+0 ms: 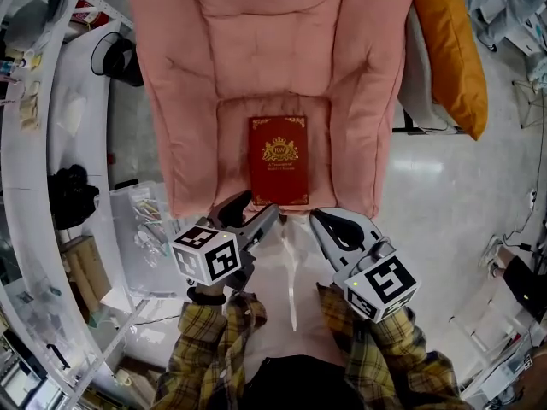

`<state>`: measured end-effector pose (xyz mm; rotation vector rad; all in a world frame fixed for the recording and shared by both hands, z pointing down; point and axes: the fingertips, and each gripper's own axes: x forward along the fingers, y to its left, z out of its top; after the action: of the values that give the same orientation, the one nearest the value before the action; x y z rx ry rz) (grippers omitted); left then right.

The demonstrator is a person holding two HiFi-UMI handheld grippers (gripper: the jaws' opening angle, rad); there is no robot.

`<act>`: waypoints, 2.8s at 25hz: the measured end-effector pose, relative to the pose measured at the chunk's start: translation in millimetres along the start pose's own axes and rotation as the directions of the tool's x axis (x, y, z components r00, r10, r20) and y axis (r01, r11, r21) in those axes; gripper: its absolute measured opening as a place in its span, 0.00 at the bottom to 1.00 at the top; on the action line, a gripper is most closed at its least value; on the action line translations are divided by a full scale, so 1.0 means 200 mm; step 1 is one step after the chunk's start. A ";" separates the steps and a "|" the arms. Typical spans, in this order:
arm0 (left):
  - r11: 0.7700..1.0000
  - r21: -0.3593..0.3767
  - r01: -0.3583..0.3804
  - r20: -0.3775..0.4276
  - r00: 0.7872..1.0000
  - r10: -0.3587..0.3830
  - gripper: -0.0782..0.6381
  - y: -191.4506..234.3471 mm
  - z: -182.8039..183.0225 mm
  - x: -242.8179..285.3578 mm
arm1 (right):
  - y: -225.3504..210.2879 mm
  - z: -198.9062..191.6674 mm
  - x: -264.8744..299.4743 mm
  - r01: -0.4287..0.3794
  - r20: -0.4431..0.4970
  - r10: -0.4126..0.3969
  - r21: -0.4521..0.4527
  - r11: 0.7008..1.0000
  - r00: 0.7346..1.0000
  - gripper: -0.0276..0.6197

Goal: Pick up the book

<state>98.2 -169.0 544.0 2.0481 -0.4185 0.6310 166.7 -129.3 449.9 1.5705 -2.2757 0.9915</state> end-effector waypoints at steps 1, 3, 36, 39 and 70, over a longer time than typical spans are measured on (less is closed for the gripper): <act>1.000 -0.005 -0.008 -0.006 1.000 0.007 0.50 0.05 -0.02 0.02 | -0.01 -0.02 0.02 0.002 -0.002 -0.002 0.007 1.000 1.000 0.07; 1.000 -0.021 -0.017 -0.017 1.000 0.017 0.50 0.14 -0.06 0.06 | -0.02 -0.08 0.05 0.004 -0.008 -0.003 0.021 1.000 1.000 0.07; 0.965 -0.262 0.016 -0.379 0.918 -0.118 0.55 1.00 -0.87 0.64 | -0.02 -0.60 0.40 -0.103 -0.147 0.127 0.158 0.982 0.981 0.07; 0.962 -0.271 0.032 -0.396 0.907 -0.142 0.55 1.04 -0.90 0.67 | 0.00 -0.63 0.43 -0.105 -0.159 0.132 0.170 0.980 0.978 0.07; 0.911 -0.287 0.296 -0.339 0.858 -0.386 0.52 0.85 -0.71 0.75 | -0.01 -0.69 0.54 -0.107 -0.181 0.152 0.237 0.966 0.972 0.07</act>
<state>92.6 -142.1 810.8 1.6687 0.1099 0.7121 96.3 -124.5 610.3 1.3411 -2.2151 1.4182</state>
